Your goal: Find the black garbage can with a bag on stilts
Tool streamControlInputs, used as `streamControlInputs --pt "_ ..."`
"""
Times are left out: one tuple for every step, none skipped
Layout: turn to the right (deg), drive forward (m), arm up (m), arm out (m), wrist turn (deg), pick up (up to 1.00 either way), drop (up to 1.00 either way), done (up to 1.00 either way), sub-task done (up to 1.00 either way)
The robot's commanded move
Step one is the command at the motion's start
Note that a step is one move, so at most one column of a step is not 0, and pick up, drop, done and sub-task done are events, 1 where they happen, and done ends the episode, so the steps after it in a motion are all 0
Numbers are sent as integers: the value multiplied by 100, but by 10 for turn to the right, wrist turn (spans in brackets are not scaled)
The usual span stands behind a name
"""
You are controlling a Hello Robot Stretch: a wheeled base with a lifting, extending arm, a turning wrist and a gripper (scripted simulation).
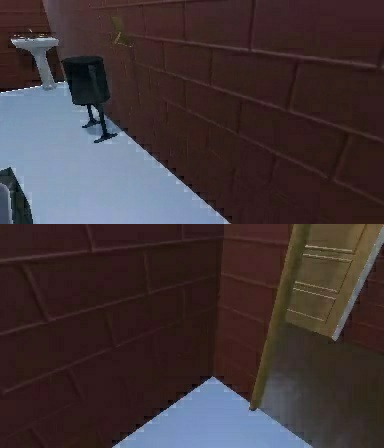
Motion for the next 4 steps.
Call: streamControlInputs --pt "0 40 0 0 0 0 0 0 0" --pt "-390 0 0 0 0 0 0 0 0" --pt "0 100 0 0 0 0 0 0 0" --pt "-90 0 0 0 0 0 0 0 0"
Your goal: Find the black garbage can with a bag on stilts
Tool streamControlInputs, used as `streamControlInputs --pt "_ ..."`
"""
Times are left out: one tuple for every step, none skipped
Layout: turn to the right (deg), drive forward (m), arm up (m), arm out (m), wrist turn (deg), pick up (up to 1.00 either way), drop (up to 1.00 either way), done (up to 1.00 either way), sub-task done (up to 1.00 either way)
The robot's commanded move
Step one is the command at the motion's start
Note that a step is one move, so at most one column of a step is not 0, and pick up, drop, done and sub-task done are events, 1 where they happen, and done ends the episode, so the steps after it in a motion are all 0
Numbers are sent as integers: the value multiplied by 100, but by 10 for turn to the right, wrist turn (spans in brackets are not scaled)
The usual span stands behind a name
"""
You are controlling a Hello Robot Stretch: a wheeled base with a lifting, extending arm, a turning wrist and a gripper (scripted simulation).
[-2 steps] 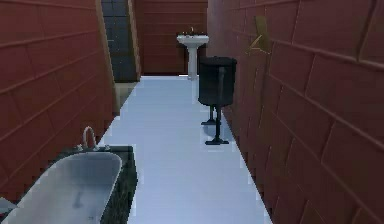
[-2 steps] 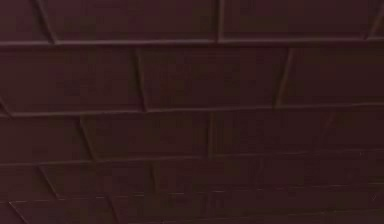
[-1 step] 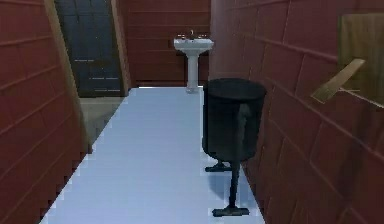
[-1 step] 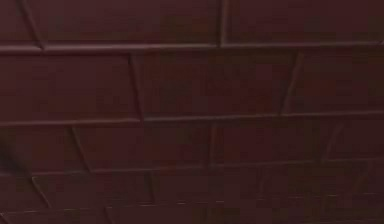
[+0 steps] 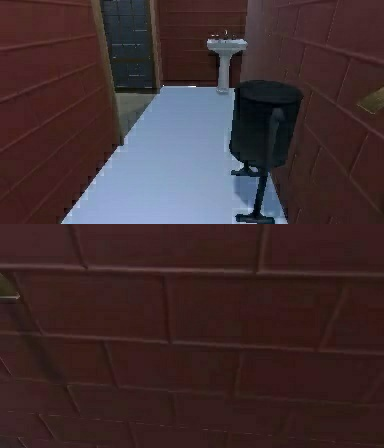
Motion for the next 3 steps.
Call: streamControlInputs --pt "0 35 0 0 0 0 0 0 0" --pt "270 0 0 0 0 0 0 0 0" --pt "0 0 0 0 0 0 0 100 0"
